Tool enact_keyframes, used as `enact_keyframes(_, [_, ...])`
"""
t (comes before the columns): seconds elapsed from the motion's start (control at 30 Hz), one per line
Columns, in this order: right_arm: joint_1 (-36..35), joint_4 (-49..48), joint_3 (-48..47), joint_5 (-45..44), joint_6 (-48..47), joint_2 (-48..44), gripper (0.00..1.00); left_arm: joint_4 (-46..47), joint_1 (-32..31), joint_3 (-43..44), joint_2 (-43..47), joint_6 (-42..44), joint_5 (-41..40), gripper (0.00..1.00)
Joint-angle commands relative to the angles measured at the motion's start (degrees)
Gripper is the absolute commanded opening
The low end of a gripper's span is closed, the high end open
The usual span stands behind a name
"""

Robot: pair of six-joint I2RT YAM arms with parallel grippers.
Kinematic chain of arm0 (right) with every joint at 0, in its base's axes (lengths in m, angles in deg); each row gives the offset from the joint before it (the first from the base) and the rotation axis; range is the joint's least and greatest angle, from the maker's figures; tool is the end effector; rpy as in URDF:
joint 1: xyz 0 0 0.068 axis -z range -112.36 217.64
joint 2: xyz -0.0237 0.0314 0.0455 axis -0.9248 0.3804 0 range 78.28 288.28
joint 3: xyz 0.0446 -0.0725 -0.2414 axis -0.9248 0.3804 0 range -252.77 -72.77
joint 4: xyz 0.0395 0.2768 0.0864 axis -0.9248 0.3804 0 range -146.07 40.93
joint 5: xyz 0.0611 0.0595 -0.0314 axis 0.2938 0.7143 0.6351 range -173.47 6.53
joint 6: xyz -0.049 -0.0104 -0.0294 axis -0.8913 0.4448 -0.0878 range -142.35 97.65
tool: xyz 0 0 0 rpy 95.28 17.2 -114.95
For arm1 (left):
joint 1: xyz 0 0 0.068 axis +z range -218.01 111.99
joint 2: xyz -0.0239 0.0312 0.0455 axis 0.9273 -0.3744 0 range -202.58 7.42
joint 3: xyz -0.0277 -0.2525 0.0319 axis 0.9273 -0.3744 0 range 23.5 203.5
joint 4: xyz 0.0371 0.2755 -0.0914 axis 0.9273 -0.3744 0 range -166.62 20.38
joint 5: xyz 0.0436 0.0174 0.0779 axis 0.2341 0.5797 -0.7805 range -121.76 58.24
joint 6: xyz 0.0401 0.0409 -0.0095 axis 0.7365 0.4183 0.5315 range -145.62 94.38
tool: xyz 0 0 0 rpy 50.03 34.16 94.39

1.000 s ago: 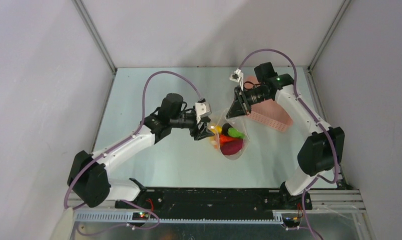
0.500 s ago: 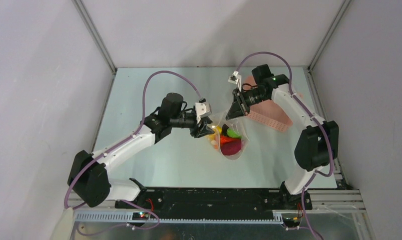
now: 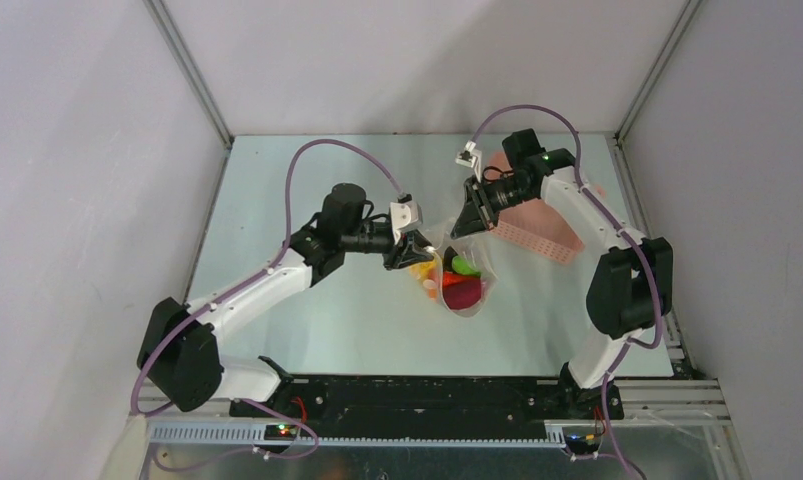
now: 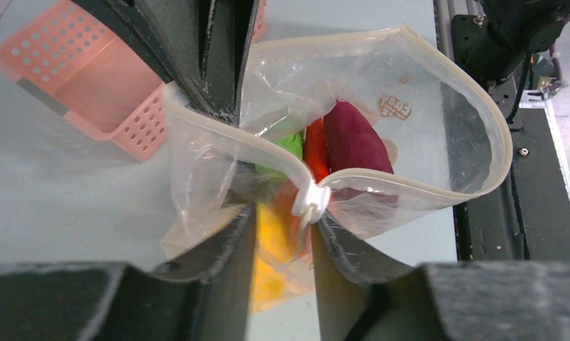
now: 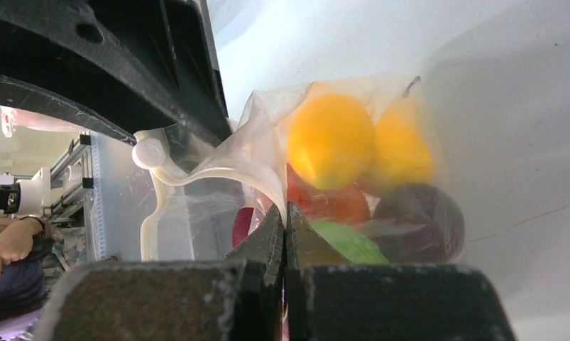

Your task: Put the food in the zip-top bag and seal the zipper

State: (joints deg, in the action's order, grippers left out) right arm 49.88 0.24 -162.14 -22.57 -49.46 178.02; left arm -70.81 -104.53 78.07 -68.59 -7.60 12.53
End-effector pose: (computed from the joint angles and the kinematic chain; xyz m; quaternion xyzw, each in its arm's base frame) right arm 0.3540 0.1515 0.2789 -0.4169 0.7413 0.4804 0.2141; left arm 0.2535 -0.2240 0.2670 0.5389 0.5893 -0.3922 0.4566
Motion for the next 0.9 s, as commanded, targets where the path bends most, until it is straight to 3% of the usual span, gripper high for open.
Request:
enact_keyframes(0.0, [0.5, -1.2, -1.7, 0.4, 1.3, 0.1, 0.01, 2.5, -0.3, 2.1, -0.8, 0.5, 2.5, 0.35])
enact_keyframes(0.2, [0.9, -1.9, -2.9, 0.4, 2.4, 0.0, 0.02, 1.8, -0.3, 2.0, -0.9, 1.0, 2.5, 0.16])
enact_keyframes(0.3, [0.9, -2.4, -3.2, -0.4, 2.8, -0.2, 0.06, 2.0, -0.3, 1.8, -0.8, 0.8, 1.9, 0.01])
enact_keyframes(0.4, [0.9, -2.7, -2.9, -4.2, 3.1, -1.6, 0.11, 1.7, -0.3, 1.8, -0.7, 0.2, 0.4, 0.00])
enact_keyframes(0.47, [0.9, -2.4, -3.1, -7.3, 3.0, -3.2, 0.27, -0.5, -0.3, 2.5, -0.5, -0.1, -0.7, 0.00])
enact_keyframes(0.5, [0.8, -2.7, -3.1, -8.5, 3.5, -4.8, 0.57, -1.2, -0.3, 3.0, -0.3, -0.6, -1.1, 0.00])
enact_keyframes(0.57, [0.7, -3.8, -2.3, -11.9, 4.8, -8.1, 0.94, -2.0, -0.3, 3.0, 0.5, -2.0, -2.4, 0.00])
enact_keyframes(0.7, [0.9, -10.0, 1.1, -22.3, 11.6, -16.2, 0.99, 0.4, -0.3, 1.7, 2.7, -7.0, -4.5, 0.00])
enact_keyframes(0.77, [1.3, -14.1, 3.2, -32.4, 17.0, -19.8, 0.99, 2.8, -0.3, 1.2, 3.8, -9.9, -4.4, 0.00])
enact_keyframes(0.87, [2.5, -22.7, 7.9, -36.2, 23.8, -26.1, 0.99, 5.1, -0.4, 0.9, 5.2, -13.7, -4.0, 0.00])
